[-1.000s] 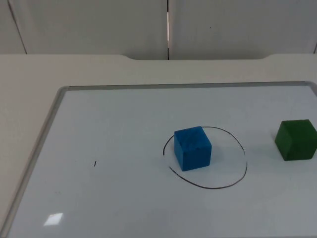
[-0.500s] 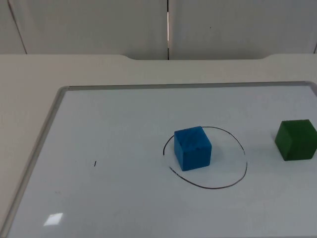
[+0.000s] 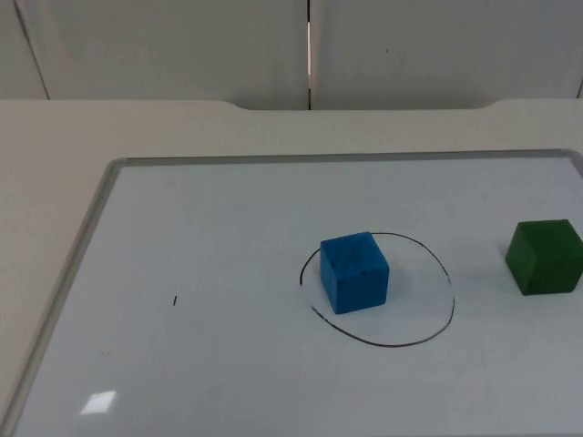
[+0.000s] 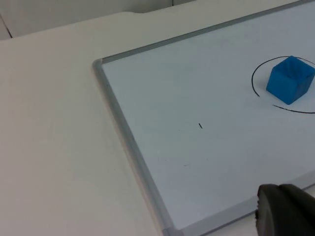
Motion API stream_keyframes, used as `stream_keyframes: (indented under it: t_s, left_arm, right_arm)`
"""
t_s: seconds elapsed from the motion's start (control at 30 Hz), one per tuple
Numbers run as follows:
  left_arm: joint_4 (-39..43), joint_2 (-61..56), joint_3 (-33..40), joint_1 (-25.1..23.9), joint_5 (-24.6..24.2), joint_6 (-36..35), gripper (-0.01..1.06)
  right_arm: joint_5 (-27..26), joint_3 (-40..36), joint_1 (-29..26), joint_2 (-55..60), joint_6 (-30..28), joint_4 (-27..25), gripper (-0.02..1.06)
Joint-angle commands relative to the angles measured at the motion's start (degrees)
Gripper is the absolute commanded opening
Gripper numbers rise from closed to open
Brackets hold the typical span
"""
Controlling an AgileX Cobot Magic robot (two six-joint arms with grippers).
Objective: Push the two cubes into the marked area.
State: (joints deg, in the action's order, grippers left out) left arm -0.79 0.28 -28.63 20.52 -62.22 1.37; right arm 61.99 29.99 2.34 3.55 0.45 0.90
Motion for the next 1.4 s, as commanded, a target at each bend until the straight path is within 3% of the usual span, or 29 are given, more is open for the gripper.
stream_keyframes:
  t_s: [0.0, 0.2, 0.3, 0.33, 0.47, 0.5, 0.63, 0.77, 1.13, 1.37]
  left_arm:
    - [0.35, -0.28, 0.29, -0.04, 0.6, -0.39, 0.0]
    - [0.35, -0.28, 0.29, -0.04, 0.6, -0.39, 0.0]
    - [0.35, -0.28, 0.29, -0.04, 0.6, -0.39, 0.0]
    - [0.35, -0.28, 0.29, -0.04, 0.6, -0.39, 0.0]
    - [0.35, -0.28, 0.29, -0.04, 0.6, -0.39, 0.0]
    - [0.35, -0.28, 0.29, -0.04, 0.6, -0.39, 0.0]
    - [0.35, -0.28, 0.29, -0.04, 0.6, -0.39, 0.0]
    - [0.35, -0.28, 0.29, -0.04, 0.6, -0.39, 0.0]
    - [0.35, -0.28, 0.29, -0.04, 0.6, -0.39, 0.0]
    - [0.35, -0.28, 0.29, -0.04, 0.6, -0.39, 0.0]
  right_arm:
    - [-0.96, 0.3, 0.19, 2.77, 0.36, -0.06, 0.87]
    - [-8.02, 2.35, 0.19, 14.17, 0.36, -0.06, 0.71]
    - [-12.78, 3.66, 0.19, 22.01, 0.36, -0.06, 0.5]
    - [-12.78, 3.66, 0.19, 22.01, 0.36, -0.06, 0.5]
    - [-15.97, 7.24, 0.19, 34.82, 0.36, -0.06, 0.2]
    - [-15.97, 7.24, 0.19, 34.82, 0.36, -0.06, 0.2]
    - [-18.14, 11.41, 0.19, 47.44, 2.96, -0.06, 0.0]
    - [-20.9, 14.83, 0.19, 57.62, 3.21, -0.17, 0.0]
    - [-21.62, 25.54, 0.19, 83.56, 3.21, -0.17, 0.0]
    - [-25.55, 26.98, 0.19, 92.82, 3.11, -0.17, 0.0]
